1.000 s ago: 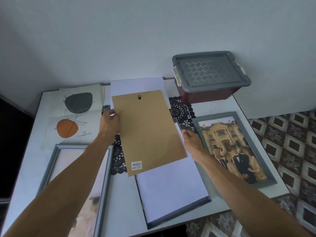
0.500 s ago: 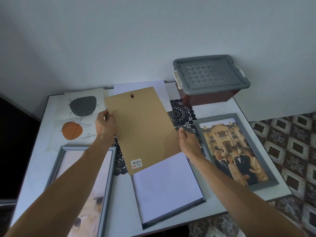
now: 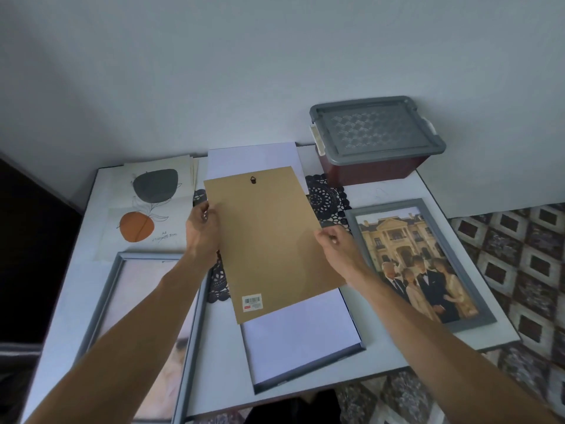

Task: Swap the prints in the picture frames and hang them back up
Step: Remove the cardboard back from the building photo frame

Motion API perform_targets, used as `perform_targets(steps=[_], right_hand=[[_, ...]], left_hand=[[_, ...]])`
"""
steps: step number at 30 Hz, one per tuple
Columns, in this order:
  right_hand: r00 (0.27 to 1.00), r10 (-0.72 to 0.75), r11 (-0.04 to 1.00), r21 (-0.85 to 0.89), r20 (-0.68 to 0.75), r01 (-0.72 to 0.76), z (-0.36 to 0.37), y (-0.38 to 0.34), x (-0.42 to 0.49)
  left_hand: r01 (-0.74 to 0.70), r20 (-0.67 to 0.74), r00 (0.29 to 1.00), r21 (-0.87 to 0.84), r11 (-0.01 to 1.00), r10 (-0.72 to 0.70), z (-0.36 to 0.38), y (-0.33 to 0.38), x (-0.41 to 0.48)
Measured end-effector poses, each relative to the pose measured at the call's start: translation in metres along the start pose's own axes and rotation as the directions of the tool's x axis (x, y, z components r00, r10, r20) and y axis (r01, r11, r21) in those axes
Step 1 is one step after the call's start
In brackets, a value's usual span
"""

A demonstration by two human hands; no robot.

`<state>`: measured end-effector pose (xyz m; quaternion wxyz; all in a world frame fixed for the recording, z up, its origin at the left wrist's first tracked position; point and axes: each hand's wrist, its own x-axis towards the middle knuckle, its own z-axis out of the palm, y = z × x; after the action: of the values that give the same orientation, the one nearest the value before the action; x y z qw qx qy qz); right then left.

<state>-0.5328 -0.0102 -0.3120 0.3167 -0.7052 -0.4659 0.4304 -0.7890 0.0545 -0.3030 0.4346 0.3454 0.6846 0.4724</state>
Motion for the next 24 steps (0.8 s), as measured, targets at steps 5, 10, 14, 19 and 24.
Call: perform_targets(steps=[5, 10, 14, 19, 24], right_hand=[[0.988, -0.072, 0.995, -0.061, 0.134, 0.081, 0.026, 0.001, -0.020], [0.973, -0.052, 0.985, -0.149, 0.225, 0.088, 0.051, 0.000, -0.045], [0.928, -0.088, 0.988, -0.087, 0.362, 0.127, 0.076, -0.002, -0.073], [0.882, -0.113, 0.982, -0.082, 0.457, 0.169, 0.112, -0.011, -0.102], [0.887, -0.096, 0.977, -0.128, 0.453, 0.171, 0.146, -0.013, -0.119]], left_hand=[[-0.056, -0.027, 0.998, 0.124, 0.991, 0.059, -0.037, -0.001, -0.030], [-0.024, -0.109, 0.993, 0.232, 0.972, 0.050, -0.087, -0.015, -0.067], [0.009, -0.158, 0.987, 0.279, 0.960, 0.037, -0.140, -0.042, -0.085], [0.060, -0.226, 0.974, 0.356, 0.933, 0.024, -0.193, -0.071, -0.084], [0.087, -0.200, 0.980, 0.496, 0.864, 0.016, -0.219, -0.083, -0.074]])
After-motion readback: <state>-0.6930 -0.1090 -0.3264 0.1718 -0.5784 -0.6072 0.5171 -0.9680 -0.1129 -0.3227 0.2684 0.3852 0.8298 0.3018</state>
